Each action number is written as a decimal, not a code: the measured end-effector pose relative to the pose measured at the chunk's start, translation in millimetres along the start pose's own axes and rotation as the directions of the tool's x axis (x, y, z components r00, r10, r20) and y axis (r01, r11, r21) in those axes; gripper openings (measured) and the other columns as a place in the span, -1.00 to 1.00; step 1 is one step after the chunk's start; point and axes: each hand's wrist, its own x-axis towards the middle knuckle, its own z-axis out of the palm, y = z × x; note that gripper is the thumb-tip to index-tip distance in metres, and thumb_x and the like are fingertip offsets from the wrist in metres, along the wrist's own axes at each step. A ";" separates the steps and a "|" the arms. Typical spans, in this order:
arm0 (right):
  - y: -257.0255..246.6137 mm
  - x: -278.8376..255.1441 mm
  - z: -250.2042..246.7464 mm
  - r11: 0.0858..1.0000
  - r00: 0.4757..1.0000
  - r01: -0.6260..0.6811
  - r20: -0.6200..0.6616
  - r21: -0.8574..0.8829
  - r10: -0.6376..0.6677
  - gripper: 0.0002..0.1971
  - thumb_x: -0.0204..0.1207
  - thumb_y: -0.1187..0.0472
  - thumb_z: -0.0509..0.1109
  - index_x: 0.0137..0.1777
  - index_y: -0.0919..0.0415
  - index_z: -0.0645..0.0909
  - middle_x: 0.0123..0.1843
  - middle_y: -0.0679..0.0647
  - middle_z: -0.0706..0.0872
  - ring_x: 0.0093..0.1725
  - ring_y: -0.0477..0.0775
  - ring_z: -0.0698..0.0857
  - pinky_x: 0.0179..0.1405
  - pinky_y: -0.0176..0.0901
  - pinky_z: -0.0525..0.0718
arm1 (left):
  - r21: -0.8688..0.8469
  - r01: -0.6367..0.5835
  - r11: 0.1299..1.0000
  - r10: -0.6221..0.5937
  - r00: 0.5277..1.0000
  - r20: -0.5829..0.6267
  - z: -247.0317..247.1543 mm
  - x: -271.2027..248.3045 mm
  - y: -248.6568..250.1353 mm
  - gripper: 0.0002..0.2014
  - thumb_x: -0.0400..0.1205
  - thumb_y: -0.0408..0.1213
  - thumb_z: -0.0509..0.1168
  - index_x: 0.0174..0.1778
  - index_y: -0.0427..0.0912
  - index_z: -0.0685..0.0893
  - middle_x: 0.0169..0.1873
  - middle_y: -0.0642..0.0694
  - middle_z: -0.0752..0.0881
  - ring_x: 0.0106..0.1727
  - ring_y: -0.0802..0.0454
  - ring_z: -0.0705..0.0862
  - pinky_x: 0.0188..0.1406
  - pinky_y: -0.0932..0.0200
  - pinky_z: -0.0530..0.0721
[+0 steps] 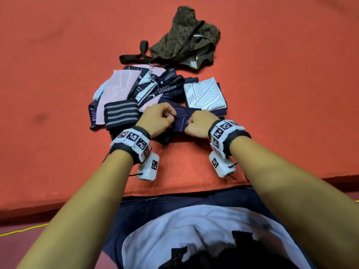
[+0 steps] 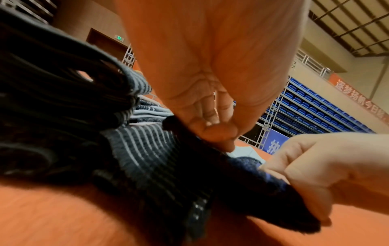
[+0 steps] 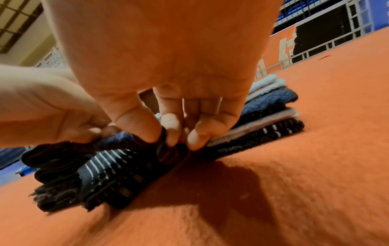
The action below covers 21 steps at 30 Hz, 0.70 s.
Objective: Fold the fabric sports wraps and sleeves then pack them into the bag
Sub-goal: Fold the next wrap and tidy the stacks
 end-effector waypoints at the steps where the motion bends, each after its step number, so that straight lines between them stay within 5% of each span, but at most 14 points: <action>1: 2.5 -2.0 3.0 1.000 1.000 -0.010 -0.004 0.019 0.010 -0.73 0.38 0.15 0.31 -0.50 0.12 0.37 -0.48 0.02 0.45 -0.46 0.08 0.41 -0.51 -0.17 0.21 | -0.024 0.016 1.000 -0.016 1.000 -0.018 1.4 -6.4 0.4 -0.89 0.62 -0.43 0.30 -0.06 -0.15 0.69 -0.35 -0.04 0.75 -0.48 0.19 0.71 -0.53 0.27 0.64; 6: 8.4 -3.4 20.4 0.997 0.999 -0.017 -0.033 0.077 0.019 -0.71 0.40 0.14 0.36 -0.48 0.19 0.40 -0.42 0.13 0.55 -0.35 0.22 0.55 -0.49 -0.03 0.38 | -0.059 0.085 0.995 -0.086 0.996 -0.009 12.8 -29.2 -0.3 -0.90 0.67 -0.35 0.28 -0.11 -0.24 0.68 -0.44 -0.17 0.78 -0.52 -0.13 0.77 -0.55 0.14 0.71; 10: 9.1 -4.0 36.3 0.971 0.989 -0.027 -0.134 0.238 0.060 -0.78 0.41 0.11 0.38 -0.39 0.14 0.48 -0.26 0.11 0.73 -0.17 0.19 0.69 -0.14 0.08 0.68 | -0.118 0.149 0.982 -0.150 0.989 0.003 26.1 -32.2 -8.6 -0.93 0.67 -0.35 0.26 -0.07 -0.16 0.66 -0.44 -0.19 0.78 -0.46 -0.18 0.80 -0.51 0.06 0.75; 16: 15.8 -9.7 59.0 0.912 0.953 -0.049 -0.255 0.408 0.165 -0.89 0.45 0.09 0.38 -0.24 0.10 0.59 -0.11 0.05 0.66 -0.12 0.11 0.64 -0.17 -0.11 0.45 | -0.206 0.162 0.965 -0.188 0.976 -0.109 46.3 -31.6 -9.5 -0.92 0.61 -0.34 0.29 -0.13 -0.10 0.68 -0.49 -0.10 0.76 -0.46 -0.05 0.81 -0.32 0.05 0.79; 19: 17.2 -17.3 67.2 0.837 0.928 -0.063 -0.276 0.544 0.249 -0.90 0.47 0.09 0.41 -0.23 0.05 0.61 0.04 0.09 0.64 0.01 0.03 0.56 -0.11 -0.22 0.30 | -0.295 0.190 0.937 -0.239 0.961 -0.140 54.4 -35.3 -8.9 -0.93 0.62 -0.33 0.33 -0.17 -0.14 0.67 -0.53 -0.13 0.73 -0.47 -0.07 0.80 -0.44 0.11 0.75; 21: 17.8 -19.6 70.3 0.796 0.933 -0.050 -0.256 0.603 0.252 -0.86 0.45 0.10 0.43 -0.29 0.10 0.63 0.06 0.08 0.64 0.09 0.03 0.58 -0.05 -0.22 0.37 | -0.336 0.217 0.917 -0.276 0.951 -0.140 57.3 -38.0 -8.4 -0.83 0.65 -0.27 0.37 -0.26 -0.15 0.60 -0.63 -0.11 0.67 -0.58 -0.04 0.74 -0.60 0.23 0.62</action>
